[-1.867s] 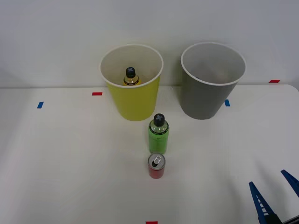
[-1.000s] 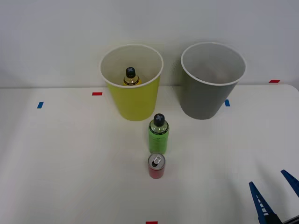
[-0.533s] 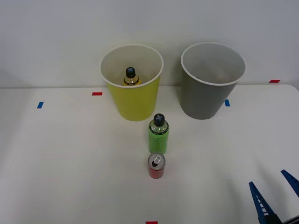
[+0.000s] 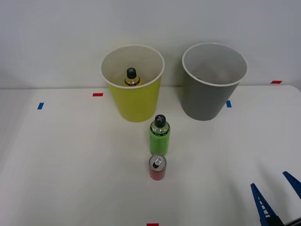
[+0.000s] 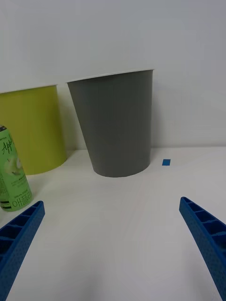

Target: Put cans in the gray bin, plastic bottles in the light green bin

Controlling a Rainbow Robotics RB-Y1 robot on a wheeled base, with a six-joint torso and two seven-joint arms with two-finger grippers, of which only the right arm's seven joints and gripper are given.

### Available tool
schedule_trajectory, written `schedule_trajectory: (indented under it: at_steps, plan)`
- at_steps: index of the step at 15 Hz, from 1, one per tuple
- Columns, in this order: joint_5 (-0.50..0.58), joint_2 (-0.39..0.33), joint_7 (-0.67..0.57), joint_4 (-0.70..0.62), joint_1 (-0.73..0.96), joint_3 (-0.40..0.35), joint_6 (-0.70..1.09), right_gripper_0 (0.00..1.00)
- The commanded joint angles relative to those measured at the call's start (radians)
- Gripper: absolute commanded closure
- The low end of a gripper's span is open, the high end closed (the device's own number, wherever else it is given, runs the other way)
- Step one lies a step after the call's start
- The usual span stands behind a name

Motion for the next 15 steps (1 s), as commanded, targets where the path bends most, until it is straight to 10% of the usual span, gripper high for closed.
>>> schedule_trajectory:
  at_steps: [1, 15]
  plan:
    - [0.000, 0.000, 0.000, 0.000, 0.000, 0.000, 0.000, 0.00]
    - [-0.094, -0.018, 0.058, 0.040, -0.017, 0.161, -0.014, 0.00]
